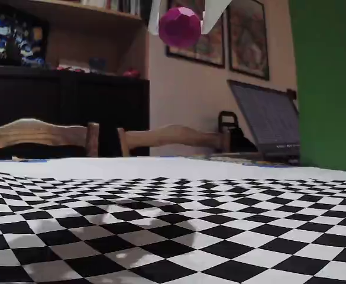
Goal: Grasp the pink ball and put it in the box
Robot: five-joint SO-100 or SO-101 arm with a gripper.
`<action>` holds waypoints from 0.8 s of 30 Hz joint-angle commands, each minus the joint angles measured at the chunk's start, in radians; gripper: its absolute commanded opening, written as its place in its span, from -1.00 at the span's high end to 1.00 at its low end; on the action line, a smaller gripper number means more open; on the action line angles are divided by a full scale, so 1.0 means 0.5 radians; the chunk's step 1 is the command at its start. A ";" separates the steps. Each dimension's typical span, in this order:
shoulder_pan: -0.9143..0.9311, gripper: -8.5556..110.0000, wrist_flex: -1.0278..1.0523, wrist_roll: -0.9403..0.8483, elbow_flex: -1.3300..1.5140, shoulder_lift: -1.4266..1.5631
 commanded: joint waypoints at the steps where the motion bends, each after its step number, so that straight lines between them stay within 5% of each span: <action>1: -0.052 0.85 -0.015 -0.012 -0.012 0.132; 24: -0.583 0.85 -0.025 0.006 -0.009 0.114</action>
